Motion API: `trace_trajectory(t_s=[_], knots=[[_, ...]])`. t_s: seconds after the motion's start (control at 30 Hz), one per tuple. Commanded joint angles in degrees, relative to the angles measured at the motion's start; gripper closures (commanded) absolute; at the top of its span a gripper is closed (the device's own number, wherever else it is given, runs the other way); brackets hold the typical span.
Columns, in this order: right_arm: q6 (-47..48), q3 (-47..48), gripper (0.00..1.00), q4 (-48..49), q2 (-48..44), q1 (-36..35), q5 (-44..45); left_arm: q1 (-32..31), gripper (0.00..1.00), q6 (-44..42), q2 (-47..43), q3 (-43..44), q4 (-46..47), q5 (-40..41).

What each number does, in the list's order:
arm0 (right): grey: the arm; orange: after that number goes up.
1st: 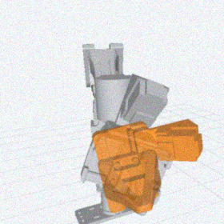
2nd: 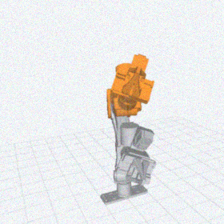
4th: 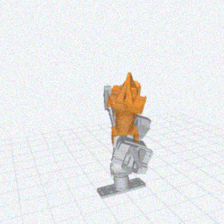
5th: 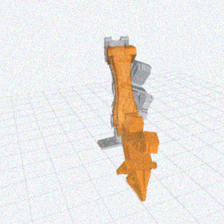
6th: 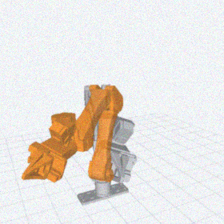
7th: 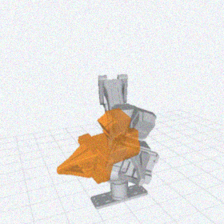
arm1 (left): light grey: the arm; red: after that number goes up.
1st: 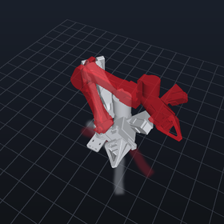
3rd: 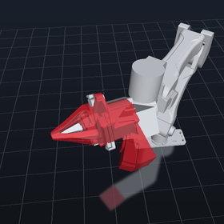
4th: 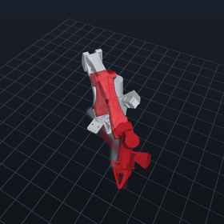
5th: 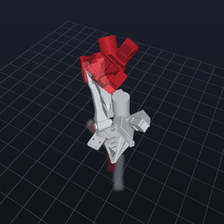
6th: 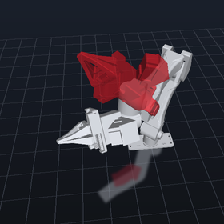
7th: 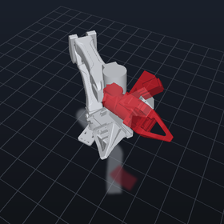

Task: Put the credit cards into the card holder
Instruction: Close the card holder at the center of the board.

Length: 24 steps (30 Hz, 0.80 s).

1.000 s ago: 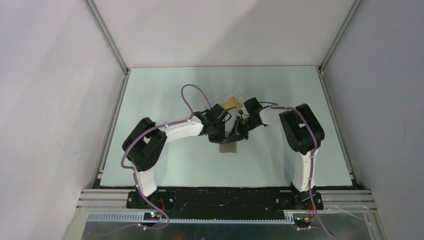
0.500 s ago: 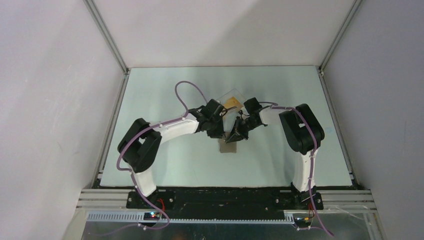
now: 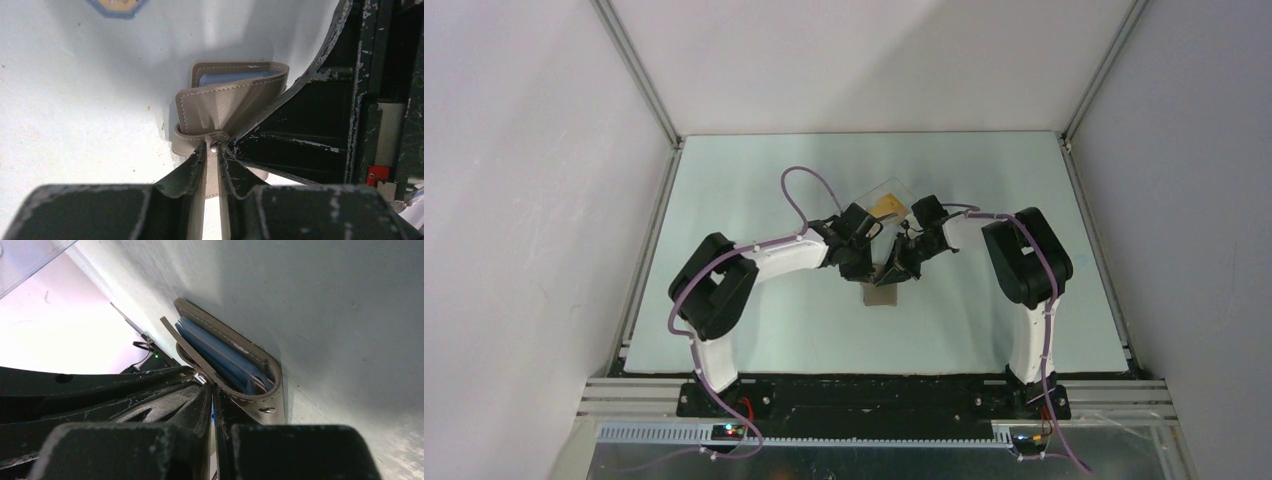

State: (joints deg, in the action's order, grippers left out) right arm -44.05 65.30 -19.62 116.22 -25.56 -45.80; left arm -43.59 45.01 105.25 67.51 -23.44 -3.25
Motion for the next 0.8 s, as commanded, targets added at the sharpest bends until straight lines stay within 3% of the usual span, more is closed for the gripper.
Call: trace_trajectory(t_s=[0.0, 0.4, 0.47, 0.6, 0.77], knots=[[0.53, -3.16, 0.94, -6.44, 5.81, -2.24, 8.58, -1.01, 0.82, 0.78, 1.85, 0.48, 0.92, -1.25], [0.75, -3.17, 0.86, -6.22, 3.65, -2.37, 6.83, -1.71, 0.85, 1.18, 3.86, 0.08, 0.98, -1.26], [0.61, -3.16, 0.84, -6.27, 2.28, -2.39, 6.48, -1.69, 0.85, 1.43, 3.98, -0.18, 0.96, -1.09], [0.36, -3.20, 0.70, -7.07, -1.19, -2.16, 6.51, -1.72, 0.86, 1.49, 4.16, -0.35, 0.88, -0.84], [0.12, -3.17, 0.67, -7.64, -4.74, -1.47, 6.00, -1.71, 0.86, 1.61, 4.51, -0.36, 0.92, -0.90]])
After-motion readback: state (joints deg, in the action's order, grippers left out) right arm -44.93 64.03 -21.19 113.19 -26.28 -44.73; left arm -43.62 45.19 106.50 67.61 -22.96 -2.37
